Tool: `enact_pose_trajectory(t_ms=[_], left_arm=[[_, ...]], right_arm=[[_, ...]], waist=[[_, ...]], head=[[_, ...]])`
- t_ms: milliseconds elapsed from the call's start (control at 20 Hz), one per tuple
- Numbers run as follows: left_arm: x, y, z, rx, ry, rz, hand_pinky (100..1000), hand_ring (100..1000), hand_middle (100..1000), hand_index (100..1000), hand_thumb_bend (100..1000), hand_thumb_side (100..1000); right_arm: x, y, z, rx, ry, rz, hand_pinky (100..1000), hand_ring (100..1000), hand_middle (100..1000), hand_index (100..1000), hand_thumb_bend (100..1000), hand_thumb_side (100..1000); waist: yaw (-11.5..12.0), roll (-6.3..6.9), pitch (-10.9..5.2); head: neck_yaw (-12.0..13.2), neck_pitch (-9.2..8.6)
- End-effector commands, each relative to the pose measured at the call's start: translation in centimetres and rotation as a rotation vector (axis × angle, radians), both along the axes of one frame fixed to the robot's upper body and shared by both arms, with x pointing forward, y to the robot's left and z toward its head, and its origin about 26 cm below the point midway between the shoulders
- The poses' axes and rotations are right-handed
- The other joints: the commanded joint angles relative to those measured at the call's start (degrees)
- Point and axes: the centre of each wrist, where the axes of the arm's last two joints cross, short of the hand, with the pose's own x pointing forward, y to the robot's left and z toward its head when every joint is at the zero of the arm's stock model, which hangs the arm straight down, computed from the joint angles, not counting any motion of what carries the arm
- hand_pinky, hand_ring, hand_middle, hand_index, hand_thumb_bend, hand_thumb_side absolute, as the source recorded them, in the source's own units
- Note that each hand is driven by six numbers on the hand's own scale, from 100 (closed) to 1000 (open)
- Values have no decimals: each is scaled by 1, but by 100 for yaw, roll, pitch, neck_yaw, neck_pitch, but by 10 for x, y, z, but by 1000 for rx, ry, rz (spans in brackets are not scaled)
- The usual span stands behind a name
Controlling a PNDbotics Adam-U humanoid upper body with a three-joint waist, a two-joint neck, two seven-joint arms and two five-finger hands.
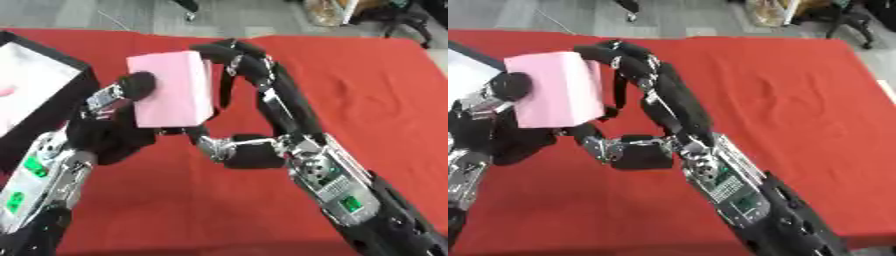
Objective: Pick up the objects with one hand, pass them to the other hand, and then place them into the box on the other side of the table.
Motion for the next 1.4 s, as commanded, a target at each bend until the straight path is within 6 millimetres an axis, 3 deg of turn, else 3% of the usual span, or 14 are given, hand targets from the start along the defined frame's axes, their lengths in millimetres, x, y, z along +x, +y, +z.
enact_pose_trajectory(t_ms=[50, 200, 250, 600, 800, 1200, 1400], left_arm=[[-2, -5, 8, -4, -26, 1, 703, 803, 554, 749, 149, 781], [-1, -6, 7, -3, -20, 8, 703, 803, 554, 749, 149, 781], [0, -5, 6, -4, -11, 16, 668, 718, 439, 659, 100, 706], [9, 0, -5, -14, 60, 88, 654, 670, 387, 619, 100, 691], [19, 10, -13, -6, 74, 205, 651, 666, 383, 613, 100, 701], [31, 35, -25, -33, 90, 425, 651, 667, 386, 613, 100, 702], [33, 59, -24, -56, 71, 545, 654, 682, 397, 618, 100, 680]], right_arm=[[1, -2, 1, -19, -19, 6, 744, 331, 418, 592, 100, 280], [2, -1, 0, -19, -18, 9, 744, 331, 418, 592, 100, 280], [2, -1, -1, -22, -11, 10, 749, 339, 461, 657, 100, 291], [5, -5, -4, -39, 97, 42, 789, 404, 636, 822, 100, 563], [2, -15, 7, -59, 109, 61, 828, 457, 751, 894, 134, 643], [8, -39, 27, -86, 135, 94, 854, 496, 816, 912, 238, 665], [17, -57, 32, -22, 143, 52, 853, 502, 814, 909, 249, 646]], waist=[[-5, 21, -52], [-5, 20, -52], [-5, 19, -55], [-26, 2, -83], [-52, -15, -112], [-68, 13, -160], [-83, 46, -183]], head=[[-2, -17], [-2, -17], [-9, -17], [-252, -17], [-404, -17], [-617, -17], [-501, -17]])
